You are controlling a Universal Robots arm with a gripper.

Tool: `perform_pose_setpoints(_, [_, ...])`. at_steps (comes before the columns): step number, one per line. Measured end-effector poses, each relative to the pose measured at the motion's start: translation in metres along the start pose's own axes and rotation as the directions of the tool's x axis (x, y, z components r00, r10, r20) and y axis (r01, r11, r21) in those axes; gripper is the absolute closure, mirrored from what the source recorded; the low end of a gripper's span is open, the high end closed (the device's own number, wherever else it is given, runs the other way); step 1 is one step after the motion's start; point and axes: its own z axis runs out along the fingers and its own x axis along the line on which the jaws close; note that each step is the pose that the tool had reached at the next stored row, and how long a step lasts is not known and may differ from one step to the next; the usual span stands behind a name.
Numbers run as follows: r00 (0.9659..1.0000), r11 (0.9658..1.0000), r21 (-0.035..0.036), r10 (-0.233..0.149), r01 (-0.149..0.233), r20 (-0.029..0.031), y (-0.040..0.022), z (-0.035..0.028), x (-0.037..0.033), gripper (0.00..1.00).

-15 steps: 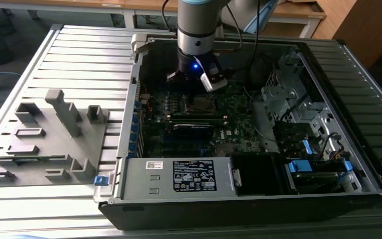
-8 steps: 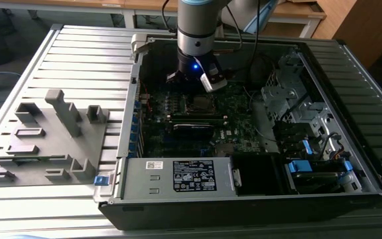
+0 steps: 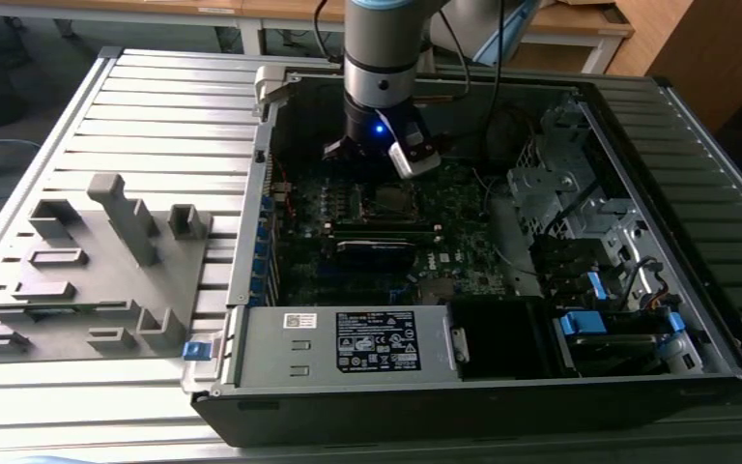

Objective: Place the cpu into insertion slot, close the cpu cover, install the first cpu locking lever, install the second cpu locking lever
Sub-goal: 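Close the cpu cover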

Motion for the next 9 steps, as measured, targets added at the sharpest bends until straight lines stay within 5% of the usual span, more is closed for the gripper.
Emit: perform_pose_setpoints(9, [1.0000, 1.0000, 0.0023, 0.000, 0.000, -0.0014, -0.0001, -0.0138, -0.0001, 0.89])
